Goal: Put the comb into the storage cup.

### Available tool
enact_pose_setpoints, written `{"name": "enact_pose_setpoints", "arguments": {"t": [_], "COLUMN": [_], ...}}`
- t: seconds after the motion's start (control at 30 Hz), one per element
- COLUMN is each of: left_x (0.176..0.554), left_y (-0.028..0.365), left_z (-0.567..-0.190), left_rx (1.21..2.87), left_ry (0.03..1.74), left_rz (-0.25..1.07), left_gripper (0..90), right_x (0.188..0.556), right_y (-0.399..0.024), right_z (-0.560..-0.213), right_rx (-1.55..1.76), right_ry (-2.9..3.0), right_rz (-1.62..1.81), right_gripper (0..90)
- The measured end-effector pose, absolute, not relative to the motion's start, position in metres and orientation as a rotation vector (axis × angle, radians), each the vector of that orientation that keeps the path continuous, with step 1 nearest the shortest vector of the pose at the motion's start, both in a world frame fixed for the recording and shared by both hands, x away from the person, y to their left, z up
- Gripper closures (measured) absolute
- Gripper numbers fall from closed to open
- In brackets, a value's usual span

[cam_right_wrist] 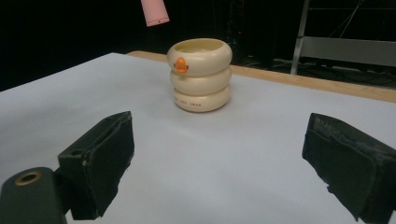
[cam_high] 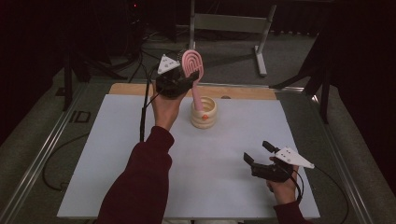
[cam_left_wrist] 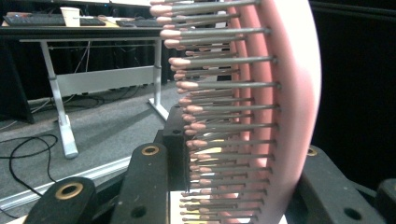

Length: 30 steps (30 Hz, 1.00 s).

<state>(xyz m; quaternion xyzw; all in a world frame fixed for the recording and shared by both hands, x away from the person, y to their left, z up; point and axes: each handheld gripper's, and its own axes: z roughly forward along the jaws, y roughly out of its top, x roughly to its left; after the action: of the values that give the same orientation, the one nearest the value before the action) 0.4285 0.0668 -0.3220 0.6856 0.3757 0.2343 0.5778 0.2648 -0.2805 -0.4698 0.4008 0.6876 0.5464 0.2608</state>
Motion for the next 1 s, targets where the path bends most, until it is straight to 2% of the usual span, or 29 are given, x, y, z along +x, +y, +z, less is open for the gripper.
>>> {"name": "enact_pose_setpoints", "arguments": {"t": [1.0], "left_x": [0.447], "left_y": [0.053], "left_z": [-0.335], "left_rx": [1.565], "left_ry": [0.943], "left_rz": [0.577], "left_gripper": [65.0], "right_x": [0.265], "right_y": [-0.288], "right_z": [-0.468], "right_rx": [1.1], "right_ry": [1.838], "right_rz": [1.498], "right_gripper": [9.2]}}
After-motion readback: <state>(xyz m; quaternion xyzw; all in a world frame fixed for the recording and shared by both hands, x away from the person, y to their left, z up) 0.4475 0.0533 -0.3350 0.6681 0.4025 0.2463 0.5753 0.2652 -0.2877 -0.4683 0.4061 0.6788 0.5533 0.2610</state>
